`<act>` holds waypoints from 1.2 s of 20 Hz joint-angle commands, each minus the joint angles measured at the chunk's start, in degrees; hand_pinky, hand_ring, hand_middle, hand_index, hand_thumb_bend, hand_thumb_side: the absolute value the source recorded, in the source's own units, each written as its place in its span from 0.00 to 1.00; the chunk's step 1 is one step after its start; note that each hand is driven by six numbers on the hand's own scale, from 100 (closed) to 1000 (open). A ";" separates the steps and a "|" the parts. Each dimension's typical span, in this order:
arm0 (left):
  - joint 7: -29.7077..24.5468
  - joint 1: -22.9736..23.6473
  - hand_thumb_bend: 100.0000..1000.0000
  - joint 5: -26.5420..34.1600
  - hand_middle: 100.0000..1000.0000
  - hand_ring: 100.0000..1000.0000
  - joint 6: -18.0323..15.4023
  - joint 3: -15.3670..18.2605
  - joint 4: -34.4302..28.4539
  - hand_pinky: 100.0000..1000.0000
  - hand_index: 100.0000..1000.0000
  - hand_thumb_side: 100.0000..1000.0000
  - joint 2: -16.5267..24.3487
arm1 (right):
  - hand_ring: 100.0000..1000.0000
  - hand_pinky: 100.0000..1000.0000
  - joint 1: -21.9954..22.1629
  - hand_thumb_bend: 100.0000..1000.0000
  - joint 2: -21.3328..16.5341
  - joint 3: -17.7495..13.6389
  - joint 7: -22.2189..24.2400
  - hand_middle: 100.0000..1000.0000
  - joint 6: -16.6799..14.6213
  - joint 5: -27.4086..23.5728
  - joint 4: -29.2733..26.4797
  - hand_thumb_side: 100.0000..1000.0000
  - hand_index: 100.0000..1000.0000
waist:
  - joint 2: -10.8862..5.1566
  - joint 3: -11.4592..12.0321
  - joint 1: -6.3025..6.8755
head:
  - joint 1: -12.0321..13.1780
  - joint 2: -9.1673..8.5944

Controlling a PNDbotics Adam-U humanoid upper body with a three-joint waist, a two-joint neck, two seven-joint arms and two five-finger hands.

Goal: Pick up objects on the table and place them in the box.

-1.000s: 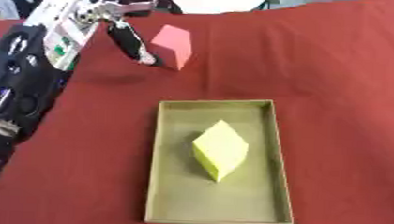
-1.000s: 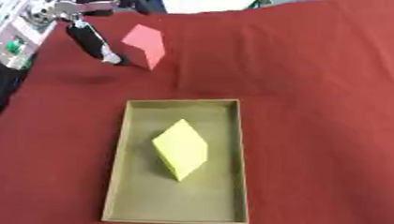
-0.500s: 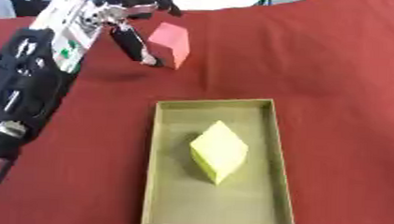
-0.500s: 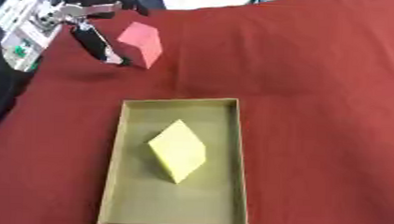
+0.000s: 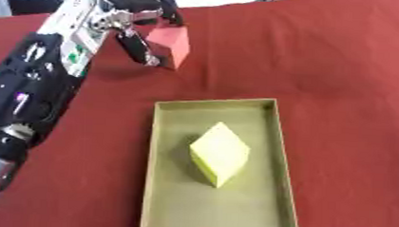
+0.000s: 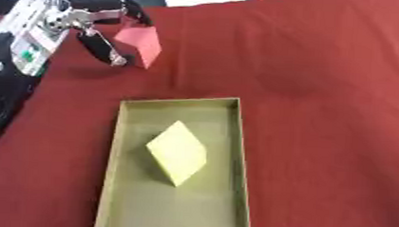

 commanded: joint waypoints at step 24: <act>0.05 -1.68 0.54 -3.57 0.82 0.96 0.54 1.51 -1.34 0.93 0.93 0.15 2.63 | 0.76 0.72 1.18 0.00 -2.01 -2.48 -0.11 0.56 0.45 -1.03 -0.17 0.97 0.82 | -1.25 -0.63 -0.08 | 1.11 -1.84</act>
